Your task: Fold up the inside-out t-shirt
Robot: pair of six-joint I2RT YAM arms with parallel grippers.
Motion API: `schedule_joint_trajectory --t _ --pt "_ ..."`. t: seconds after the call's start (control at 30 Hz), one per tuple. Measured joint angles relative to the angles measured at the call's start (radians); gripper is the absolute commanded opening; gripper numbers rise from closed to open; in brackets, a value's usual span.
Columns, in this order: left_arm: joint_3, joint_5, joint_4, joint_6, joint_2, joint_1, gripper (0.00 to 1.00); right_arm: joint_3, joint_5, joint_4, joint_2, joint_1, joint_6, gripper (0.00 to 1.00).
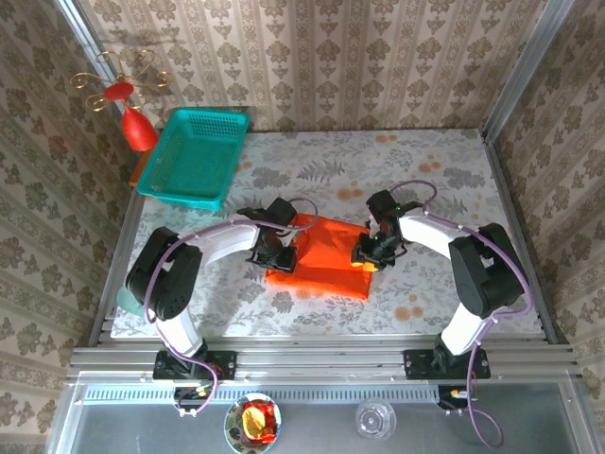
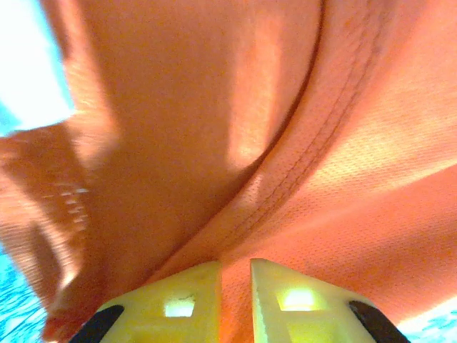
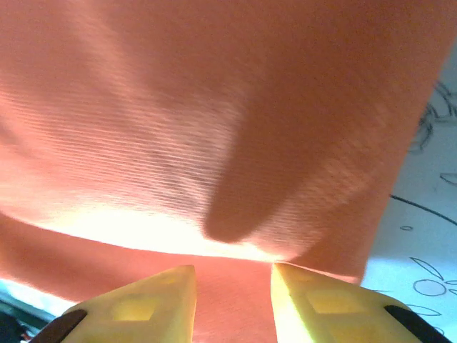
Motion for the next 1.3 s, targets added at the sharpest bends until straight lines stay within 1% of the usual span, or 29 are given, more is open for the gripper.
schedule_joint_trajectory --t 0.1,0.17,0.27,0.4,0.5,0.6,0.8,0.9,0.97,1.07,1.13,1.2,1.3 --pt "0.015 -0.007 -0.005 -0.012 -0.056 -0.003 0.17 0.116 -0.006 -0.025 0.029 -0.003 -0.036 0.33" --pt "0.016 -0.007 0.002 -0.036 -0.082 -0.011 0.13 0.198 -0.019 -0.024 0.077 -0.005 -0.062 0.33" --pt "-0.002 -0.001 0.032 -0.071 -0.083 -0.031 0.1 0.282 -0.037 -0.032 0.169 -0.01 -0.093 0.32" --pt "-0.074 0.013 0.09 -0.112 -0.048 -0.043 0.08 0.315 -0.043 -0.043 0.282 -0.029 -0.116 0.28" --pt "-0.098 0.023 0.113 -0.132 0.0 -0.031 0.08 0.295 -0.055 -0.051 0.305 -0.056 -0.124 0.28" --pt "-0.086 0.024 0.145 -0.139 0.012 -0.012 0.08 0.228 -0.045 -0.042 0.255 -0.071 -0.126 0.28" --pt "-0.016 0.05 0.156 -0.13 0.075 0.026 0.09 -0.05 -0.042 -0.011 0.047 -0.064 -0.084 0.28" --pt "0.051 0.066 0.151 -0.108 0.13 0.045 0.09 -0.19 -0.042 0.016 -0.078 -0.013 -0.016 0.28" --pt "0.104 0.071 0.135 -0.085 0.168 0.058 0.09 -0.256 -0.043 0.031 -0.147 0.05 0.038 0.29" --pt "0.174 0.061 0.105 -0.057 0.209 0.071 0.09 -0.296 -0.045 0.035 -0.211 0.134 0.11 0.29" --pt "0.213 0.047 0.081 -0.04 0.227 0.076 0.1 -0.294 -0.05 0.034 -0.243 0.163 0.142 0.29" --pt "0.245 0.034 0.057 -0.029 0.23 0.077 0.11 -0.278 -0.045 0.019 -0.269 0.157 0.153 0.29" --pt "0.285 0.03 0.034 -0.018 0.224 0.067 0.15 -0.204 -0.014 -0.019 -0.278 0.113 0.145 0.29"
